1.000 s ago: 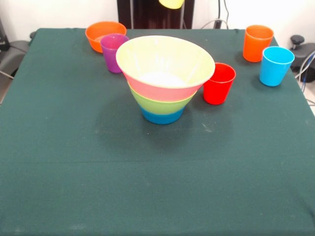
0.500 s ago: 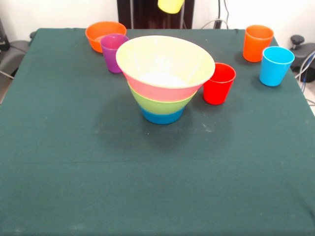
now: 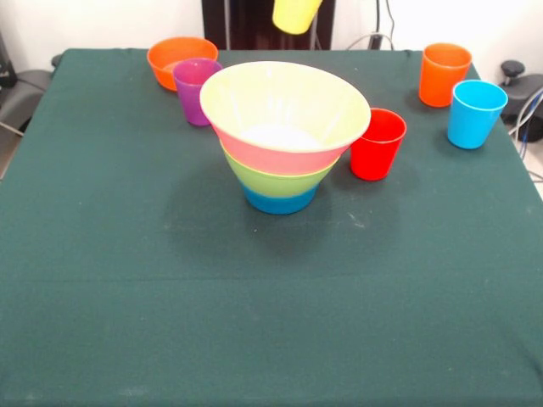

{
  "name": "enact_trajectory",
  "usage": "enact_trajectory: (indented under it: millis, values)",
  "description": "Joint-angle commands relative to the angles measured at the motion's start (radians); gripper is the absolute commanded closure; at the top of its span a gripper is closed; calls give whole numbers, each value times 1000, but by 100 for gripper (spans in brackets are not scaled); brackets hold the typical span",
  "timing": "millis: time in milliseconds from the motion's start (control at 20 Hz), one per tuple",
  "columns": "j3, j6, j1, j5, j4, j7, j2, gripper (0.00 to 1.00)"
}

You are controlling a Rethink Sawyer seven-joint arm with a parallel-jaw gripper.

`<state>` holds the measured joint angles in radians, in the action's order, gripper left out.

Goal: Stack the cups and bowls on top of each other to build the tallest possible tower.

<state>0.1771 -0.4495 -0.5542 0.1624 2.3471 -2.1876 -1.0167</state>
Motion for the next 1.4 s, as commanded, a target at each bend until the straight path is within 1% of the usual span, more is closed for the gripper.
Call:
enact_trajectory:
  millis: [50,150,250,450,700,900,1150,1400]
  values:
    - [14,-47,10,59,-159,3,125,100]
    - [14,-74,13,57,-169,7,114,100]
    - [12,-77,17,55,-169,4,108,100]
    - [2,-56,32,63,-171,-10,118,100]
    - [-24,-6,39,96,-132,-15,110,100]
    - [-44,60,16,143,-68,-5,98,100]
    - [-37,74,-30,178,-3,22,55,100]
    - [-55,114,-57,242,37,13,54,100]
